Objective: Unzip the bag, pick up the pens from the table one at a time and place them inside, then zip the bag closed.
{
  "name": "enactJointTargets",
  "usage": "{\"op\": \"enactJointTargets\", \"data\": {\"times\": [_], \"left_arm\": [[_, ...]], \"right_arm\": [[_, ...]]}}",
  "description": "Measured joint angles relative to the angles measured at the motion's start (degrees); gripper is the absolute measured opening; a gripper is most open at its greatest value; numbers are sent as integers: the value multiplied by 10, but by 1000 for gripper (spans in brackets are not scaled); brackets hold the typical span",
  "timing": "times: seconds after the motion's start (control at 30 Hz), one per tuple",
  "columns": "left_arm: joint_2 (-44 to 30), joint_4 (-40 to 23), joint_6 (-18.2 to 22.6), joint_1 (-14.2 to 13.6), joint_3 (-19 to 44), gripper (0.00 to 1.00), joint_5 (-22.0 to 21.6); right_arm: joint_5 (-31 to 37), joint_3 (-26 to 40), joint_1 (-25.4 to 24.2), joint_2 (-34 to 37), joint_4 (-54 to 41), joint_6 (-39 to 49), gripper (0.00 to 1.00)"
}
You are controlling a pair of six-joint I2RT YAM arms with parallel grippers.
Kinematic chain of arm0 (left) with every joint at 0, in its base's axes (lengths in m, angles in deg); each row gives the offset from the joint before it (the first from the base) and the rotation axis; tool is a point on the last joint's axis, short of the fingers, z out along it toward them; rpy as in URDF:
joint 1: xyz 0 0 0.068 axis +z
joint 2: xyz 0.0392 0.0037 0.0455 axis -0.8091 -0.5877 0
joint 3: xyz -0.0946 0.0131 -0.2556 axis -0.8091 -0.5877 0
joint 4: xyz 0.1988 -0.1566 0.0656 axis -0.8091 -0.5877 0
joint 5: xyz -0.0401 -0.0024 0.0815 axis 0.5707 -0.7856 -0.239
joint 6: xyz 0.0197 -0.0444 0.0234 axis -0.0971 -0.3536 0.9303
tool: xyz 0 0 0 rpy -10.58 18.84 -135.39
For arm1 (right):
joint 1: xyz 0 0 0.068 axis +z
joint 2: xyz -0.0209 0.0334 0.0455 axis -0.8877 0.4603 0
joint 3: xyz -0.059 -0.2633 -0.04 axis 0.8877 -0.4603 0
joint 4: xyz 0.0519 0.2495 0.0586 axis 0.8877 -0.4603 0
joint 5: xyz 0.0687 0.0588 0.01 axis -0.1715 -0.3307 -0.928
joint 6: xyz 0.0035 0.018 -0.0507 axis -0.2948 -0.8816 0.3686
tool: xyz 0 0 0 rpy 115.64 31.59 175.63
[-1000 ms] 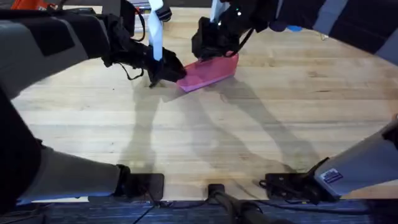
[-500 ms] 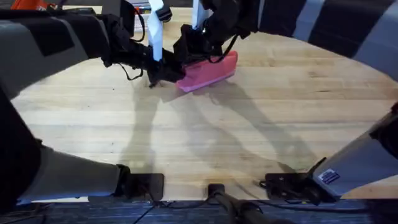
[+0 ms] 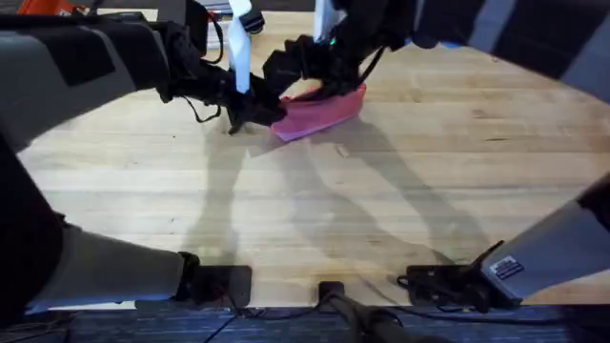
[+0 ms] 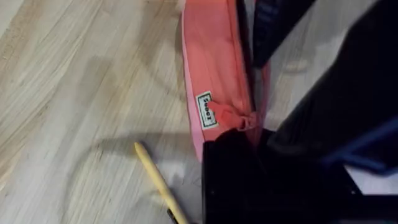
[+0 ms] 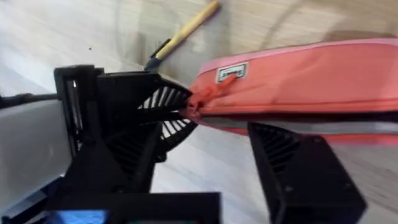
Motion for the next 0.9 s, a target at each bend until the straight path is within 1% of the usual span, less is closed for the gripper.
{"op": "enactJointTargets", "data": {"times": [0.03, 0.1, 0.23, 0.37, 0.4, 0.47, 0.5, 0.53, 0.57, 0.6, 0.63, 0.9], "left_arm": [[0, 0, 0, 0, 0, 42, 0], [0, 0, 0, 0, 0, 42, 0], [0, 0, 0, 0, 0, 42, 0], [0, 0, 0, 0, 0, 42, 0], [0, 0, 0, 0, 0, 62, 0], [0, 0, 0, 0, 0, 159, 1], [0, 0, 0, 0, 0, 259, 2], [0, 0, 0, 0, 0, 383, 2], [0, 0, -2, 0, 0, 950, 4], [0, 0, -2, 0, 0, 982, 4], [0, 0, -2, 0, 0, 990, 4], [0, -1, -2, 0, 0, 993, 4]], "right_arm": [[3, 0, -6, -7, -3, 7, 949], [13, 0, -20, -25, -4, 24, 993], [45, 0, -44, -67, -4, 80, 996], [76, 0, -47, -93, -3, 159, 996], [82, 0, -46, -94, -3, 176, 996], [92, 0, -46, -94, -3, 209, 997], [96, 0, -46, -94, -3, 224, 997], [99, 0, -46, -94, -3, 235, 997], [107, 0, -46, -94, -3, 278, 997], [107, 0, -46, -94, -3, 289, 997], [107, 0, -46, -94, -3, 298, 997], [109, 0, -46, -94, 24, 365, 997]]}}
